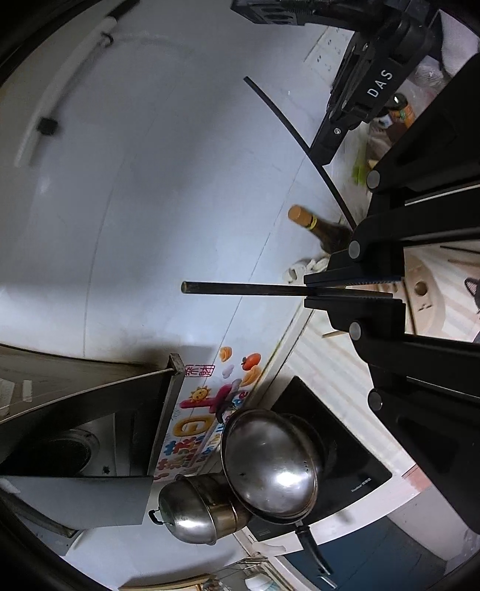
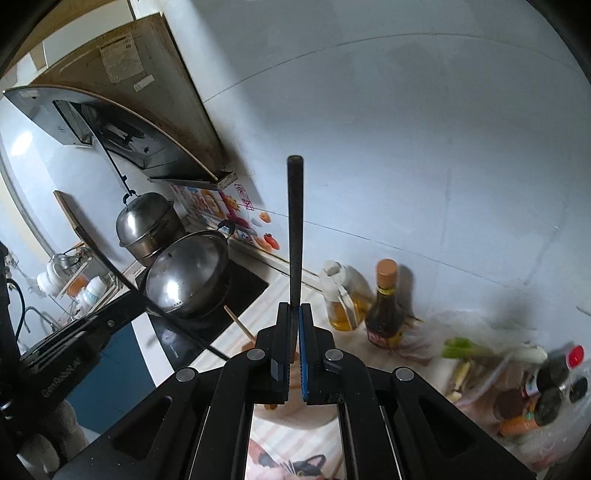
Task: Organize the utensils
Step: 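Lift both dark chopsticks and lower them into the cream holder, then open both tools to release the dark chopsticks into the holder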
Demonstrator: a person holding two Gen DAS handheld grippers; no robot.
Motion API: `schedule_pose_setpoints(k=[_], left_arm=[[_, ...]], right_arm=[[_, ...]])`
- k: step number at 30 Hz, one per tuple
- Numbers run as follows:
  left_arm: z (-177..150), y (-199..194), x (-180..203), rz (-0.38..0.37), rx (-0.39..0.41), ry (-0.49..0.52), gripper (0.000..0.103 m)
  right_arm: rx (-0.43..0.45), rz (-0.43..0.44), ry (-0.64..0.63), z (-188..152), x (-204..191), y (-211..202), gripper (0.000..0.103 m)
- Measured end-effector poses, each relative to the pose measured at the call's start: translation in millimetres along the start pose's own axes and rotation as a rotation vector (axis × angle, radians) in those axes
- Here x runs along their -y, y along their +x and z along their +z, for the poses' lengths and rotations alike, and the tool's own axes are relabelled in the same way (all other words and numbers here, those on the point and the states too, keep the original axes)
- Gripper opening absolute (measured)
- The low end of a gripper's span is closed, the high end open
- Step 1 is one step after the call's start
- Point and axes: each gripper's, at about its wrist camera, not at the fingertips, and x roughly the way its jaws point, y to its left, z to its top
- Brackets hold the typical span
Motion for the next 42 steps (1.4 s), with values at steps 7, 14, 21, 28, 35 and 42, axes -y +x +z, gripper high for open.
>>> schedule_pose_setpoints(k=[7,14,21,28,35,42], left_arm=[[-2,42,-7,0.016,-0.085,0.015,0.000],[-7,64,-19,0.009,-0.133,-0.016,0.000],[-5,74,-27,-0.008,-0.157,-0.033,0.000],[-11,72,-45,0.016,-0.176,-0.075,0.005],[-27,53,-59,0.118,-0.114,-0.083,0.084],[-56,31,-59,0.177,-0.080,-0.060,0.103]], right_arm=[[-0.084,-0.030,-0.036,7,-9,51,0.004],[-0.154,-0.043,-0.039,-1,-4,81,0.004],[-0.201,-0.026,-0.020,-6,-4,95,0.004],[-0.335,-0.028,-0.064,-14,-14,120,0.004],[-0.322,-0.037,-0.003,-19,-3,105,0.039],[-0.207,-0.101,0.063,-40,29,40,0.071]])
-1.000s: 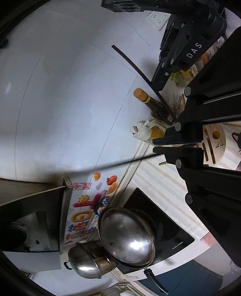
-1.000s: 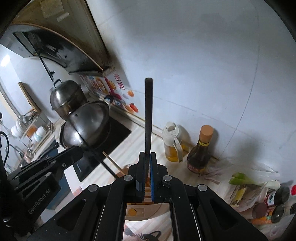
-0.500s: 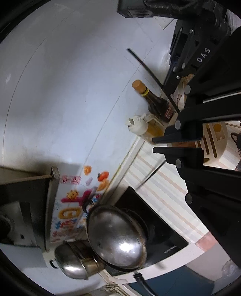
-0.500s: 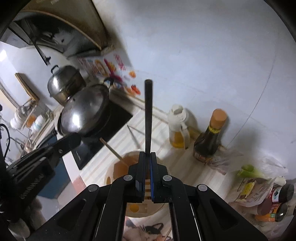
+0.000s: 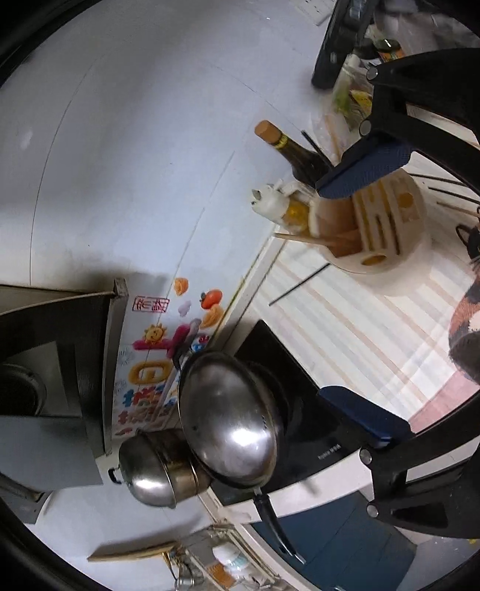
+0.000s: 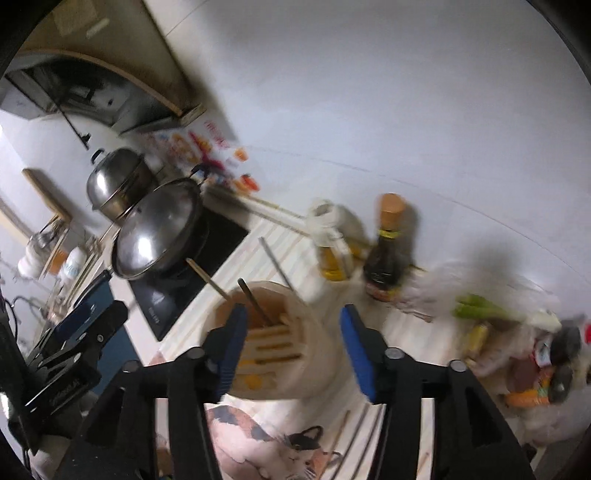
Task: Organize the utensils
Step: 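Open both tools to release the dark chopsticks into the holder, then lower the left tool onto a light wooden chopstick and close while the right tool grasps another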
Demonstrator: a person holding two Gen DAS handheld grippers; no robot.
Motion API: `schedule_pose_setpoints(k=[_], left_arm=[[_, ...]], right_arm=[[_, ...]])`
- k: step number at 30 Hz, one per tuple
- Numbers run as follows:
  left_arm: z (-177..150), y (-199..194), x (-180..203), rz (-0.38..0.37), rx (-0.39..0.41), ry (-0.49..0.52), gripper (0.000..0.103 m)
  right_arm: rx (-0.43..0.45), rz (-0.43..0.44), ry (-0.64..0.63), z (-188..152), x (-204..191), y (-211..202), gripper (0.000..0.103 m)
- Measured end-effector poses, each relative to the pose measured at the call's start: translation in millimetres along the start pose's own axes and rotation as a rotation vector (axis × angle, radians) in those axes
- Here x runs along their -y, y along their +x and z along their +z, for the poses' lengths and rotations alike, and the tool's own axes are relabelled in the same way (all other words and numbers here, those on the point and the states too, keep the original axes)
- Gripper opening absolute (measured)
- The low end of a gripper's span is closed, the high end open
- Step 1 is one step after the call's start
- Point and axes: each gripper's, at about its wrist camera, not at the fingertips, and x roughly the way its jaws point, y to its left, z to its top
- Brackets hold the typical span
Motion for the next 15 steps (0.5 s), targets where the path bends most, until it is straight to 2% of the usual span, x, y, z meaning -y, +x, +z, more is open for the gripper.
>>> schedule_pose_setpoints(k=[4,8,10,14,15], left_arm=[[-32,-8,8,-0.001,-0.008,0.015,0.103],[-79,1,31,-0.005,-0.088,0.086,0.103],[-105,11,44,0.001,-0.141,0.132,0.103],[-157,38,72,0.023,-0.240,0.228,0.103],[-169,45,79,0.028,-0.265,0.253,0.103]], right_arm=[[0.002,-0.040,0.087,-49,43,-16,0.078],[-0.001,-0.104,0.151,-103,84,-16,0.091],[-0.030,-0.147,0.172,-132,106,-8,0.091],[-0.142,-0.190,0.258,-184,147,22,0.090],[-0.171,-0.201,0.276,-196,156,31,0.080]])
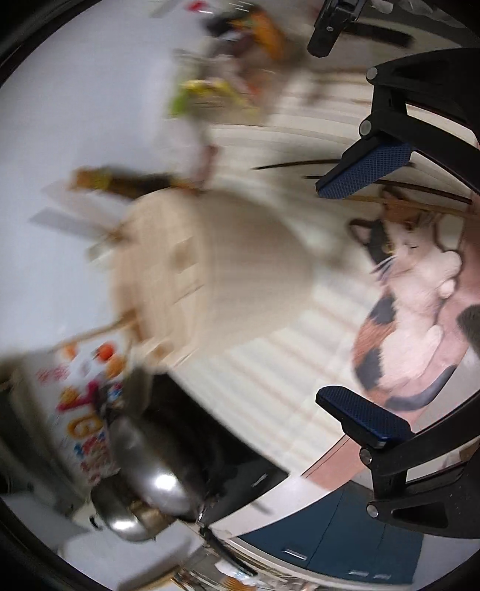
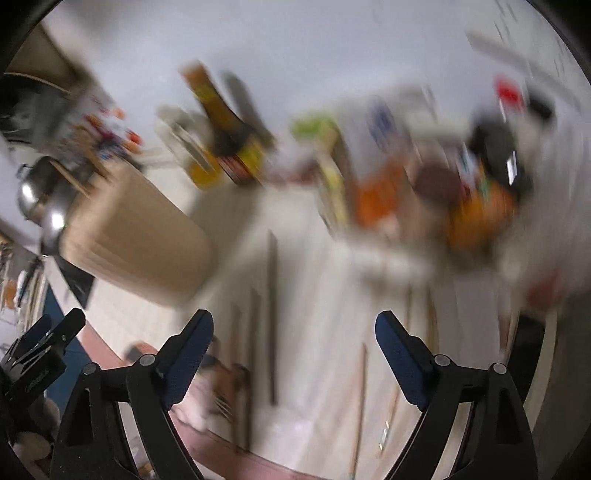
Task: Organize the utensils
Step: 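Lower the left tool onto a light wooden chopstick and close while the right tool grasps another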
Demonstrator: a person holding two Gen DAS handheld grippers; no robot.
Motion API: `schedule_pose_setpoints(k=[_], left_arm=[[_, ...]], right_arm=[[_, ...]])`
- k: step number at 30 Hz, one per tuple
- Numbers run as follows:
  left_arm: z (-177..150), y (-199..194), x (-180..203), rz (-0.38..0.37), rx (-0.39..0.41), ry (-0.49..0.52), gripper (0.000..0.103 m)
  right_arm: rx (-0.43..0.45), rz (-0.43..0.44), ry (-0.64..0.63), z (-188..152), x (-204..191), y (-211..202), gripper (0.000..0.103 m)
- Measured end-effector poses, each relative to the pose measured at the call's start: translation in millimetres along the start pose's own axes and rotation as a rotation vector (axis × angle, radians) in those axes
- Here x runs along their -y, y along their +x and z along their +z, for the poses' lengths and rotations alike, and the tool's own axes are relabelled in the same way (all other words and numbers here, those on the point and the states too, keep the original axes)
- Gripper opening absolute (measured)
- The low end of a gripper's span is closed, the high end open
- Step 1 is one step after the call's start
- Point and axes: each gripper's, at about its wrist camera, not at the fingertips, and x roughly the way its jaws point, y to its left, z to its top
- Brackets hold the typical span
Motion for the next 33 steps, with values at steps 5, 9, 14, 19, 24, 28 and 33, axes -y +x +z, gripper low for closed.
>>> schedule_pose_setpoints(k=[5,9,14,19,24,28,33], left_arm=[[-35,53,44,-0.023,-0.129,0.102,0.096],[-49,89,69,-0.063,-0.232,0.139,0.071],[-56,122,92,-0.086,-0.300,0.164,0.054],[-55,136,104,-0.092,-0.315,0.184,0.025],[-55,138,101,-0.113,-0.324,0.157,0.004],[-63,135,80,-0.112,-0.355,0.088,0.004],[-83,128,50,-0.126,-0.415,-0.008,0.004]], right_arm=[[-0.144,-0.029,0.076,-33,41,57,0.047],[-0.202,-0.041,0.102,-47,58,82,0.040],[-0.234,-0.039,0.121,-50,66,97,0.035],[-0.271,-0.052,0.092,-54,59,110,0.028],[-0.281,-0.111,0.047,-55,46,122,0.006],[-0.296,-0.038,0.045,-54,30,130,0.006],[-0.328,-0.005,-0.033,-49,-6,141,0.006]])
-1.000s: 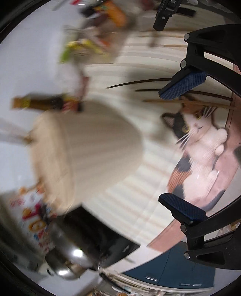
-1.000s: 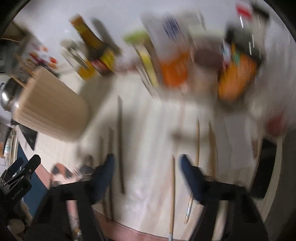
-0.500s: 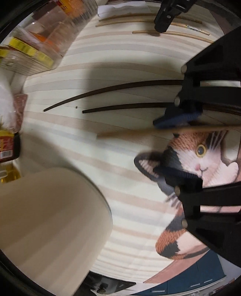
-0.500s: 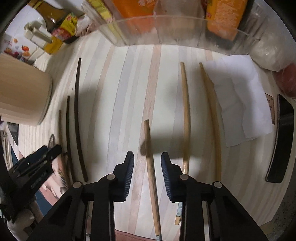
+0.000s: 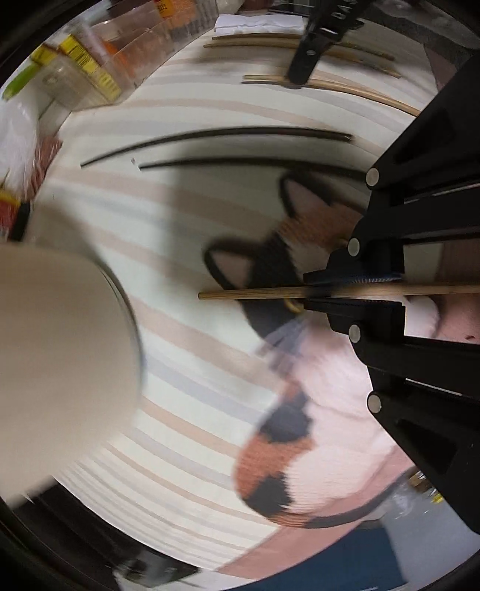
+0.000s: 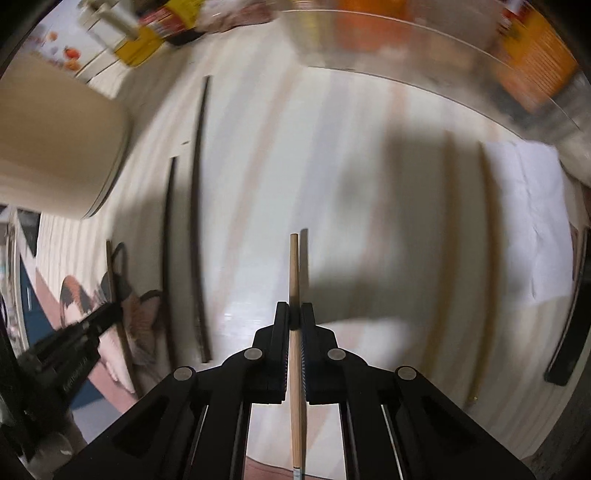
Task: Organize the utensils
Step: 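Lower the left tool onto a light wooden chopstick and close while the right tool grasps another, then lift both light chopsticks and carry them toward the cream holder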
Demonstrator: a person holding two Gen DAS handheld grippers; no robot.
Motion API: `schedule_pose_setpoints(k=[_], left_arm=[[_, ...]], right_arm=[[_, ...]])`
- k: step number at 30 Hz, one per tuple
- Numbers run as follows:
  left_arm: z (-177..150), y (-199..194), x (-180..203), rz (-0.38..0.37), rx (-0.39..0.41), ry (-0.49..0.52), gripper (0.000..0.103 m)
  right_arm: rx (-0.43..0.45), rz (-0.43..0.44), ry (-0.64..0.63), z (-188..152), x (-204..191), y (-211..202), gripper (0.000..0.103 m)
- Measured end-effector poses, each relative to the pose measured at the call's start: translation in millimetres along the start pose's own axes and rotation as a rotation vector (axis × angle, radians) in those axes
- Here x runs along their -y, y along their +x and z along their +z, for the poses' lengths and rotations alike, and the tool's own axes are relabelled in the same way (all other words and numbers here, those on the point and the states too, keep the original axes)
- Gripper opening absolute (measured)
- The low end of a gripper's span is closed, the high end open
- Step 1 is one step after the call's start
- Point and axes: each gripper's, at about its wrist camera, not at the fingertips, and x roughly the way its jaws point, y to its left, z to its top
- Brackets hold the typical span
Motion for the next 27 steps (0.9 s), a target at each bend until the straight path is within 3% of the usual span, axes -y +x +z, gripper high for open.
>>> schedule_pose_setpoints(k=[8,27], left_arm=[[0,2,2,-0.006,0.001,0.012,0.007],[0,-8,0,0.015,0.013,0.024,0.008]], right_arm=[[-0.098,-0.066,-0.093,6,-27,21,0.006],[-0.129,-0.109,-0.108,9,-41,21,0.007]])
